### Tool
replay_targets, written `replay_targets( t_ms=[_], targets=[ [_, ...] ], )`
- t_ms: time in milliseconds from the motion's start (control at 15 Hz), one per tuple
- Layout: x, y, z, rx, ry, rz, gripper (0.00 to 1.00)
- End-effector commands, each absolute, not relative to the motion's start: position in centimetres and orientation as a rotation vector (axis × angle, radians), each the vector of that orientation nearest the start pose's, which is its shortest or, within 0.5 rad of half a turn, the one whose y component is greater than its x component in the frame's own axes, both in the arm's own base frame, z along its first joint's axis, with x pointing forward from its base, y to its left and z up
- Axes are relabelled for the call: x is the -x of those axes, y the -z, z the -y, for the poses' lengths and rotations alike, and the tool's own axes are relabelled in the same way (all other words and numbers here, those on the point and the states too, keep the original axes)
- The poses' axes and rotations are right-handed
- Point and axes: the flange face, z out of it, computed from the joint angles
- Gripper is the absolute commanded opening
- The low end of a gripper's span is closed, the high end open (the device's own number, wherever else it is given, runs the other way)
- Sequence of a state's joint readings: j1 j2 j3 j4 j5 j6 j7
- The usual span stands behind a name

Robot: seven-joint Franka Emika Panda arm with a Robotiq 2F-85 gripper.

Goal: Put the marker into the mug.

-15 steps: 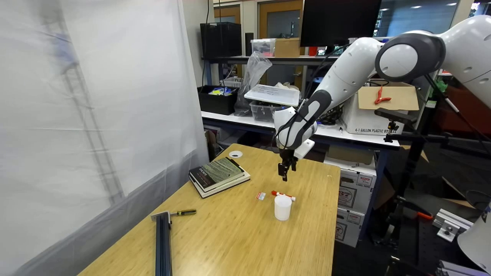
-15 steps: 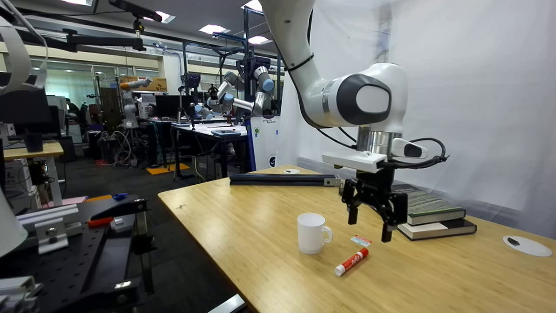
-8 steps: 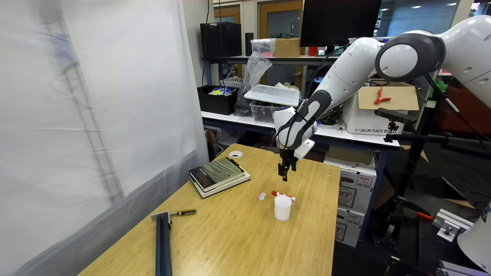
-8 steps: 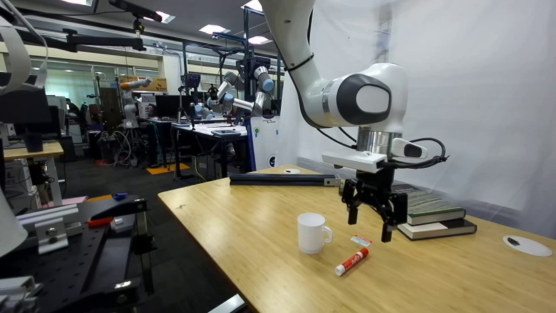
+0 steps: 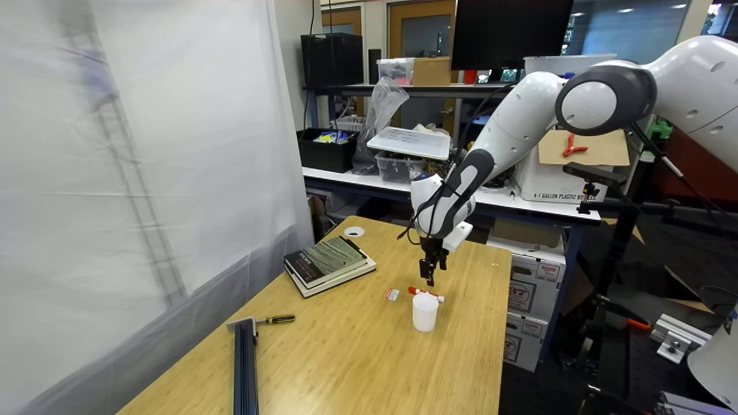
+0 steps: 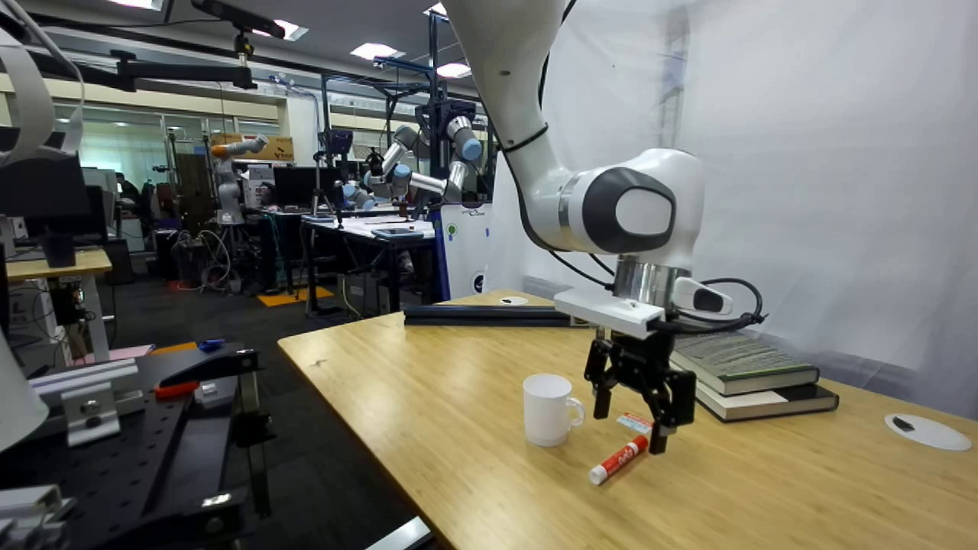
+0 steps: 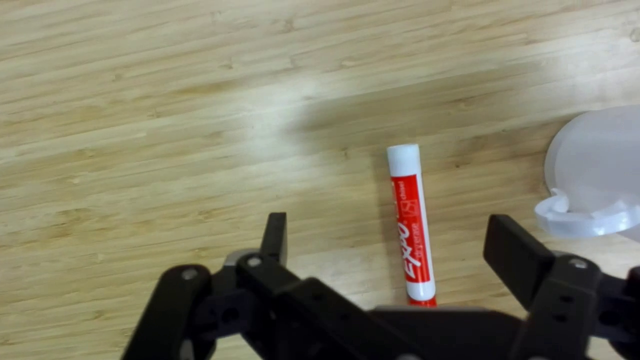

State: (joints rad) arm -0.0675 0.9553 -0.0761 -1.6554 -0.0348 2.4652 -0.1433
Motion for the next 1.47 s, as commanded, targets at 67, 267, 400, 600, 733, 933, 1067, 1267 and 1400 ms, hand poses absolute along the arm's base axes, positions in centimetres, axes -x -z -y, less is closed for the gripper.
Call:
replay_targets(
  t_ms=[67,267,400,600,733,933,1067,1267,1400],
  targets=[
    [-64.5,-2.9,9.4,3.161,-0.255,0.160,1.00],
    [-64.9,-2.3,10.0,3.145,-0.255,0.179,1.00],
    [-65.2,-1.8,10.2,3.132,-0.257,0.197,1.00],
    [-65.5,-0.8,9.8,3.116,-0.271,0.226,1.00],
    [-65.6,-0.2,9.3,3.106,-0.286,0.243,1.00],
    [-66.0,0.5,8.8,3.099,-0.307,0.256,1.00],
    [-66.2,0.9,8.7,3.102,-0.317,0.266,0.74],
    [-66.5,1.3,8.7,3.097,-0.331,0.277,0.54],
    [-66.7,1.4,8.7,3.095,-0.334,0.281,0.40]
  ],
)
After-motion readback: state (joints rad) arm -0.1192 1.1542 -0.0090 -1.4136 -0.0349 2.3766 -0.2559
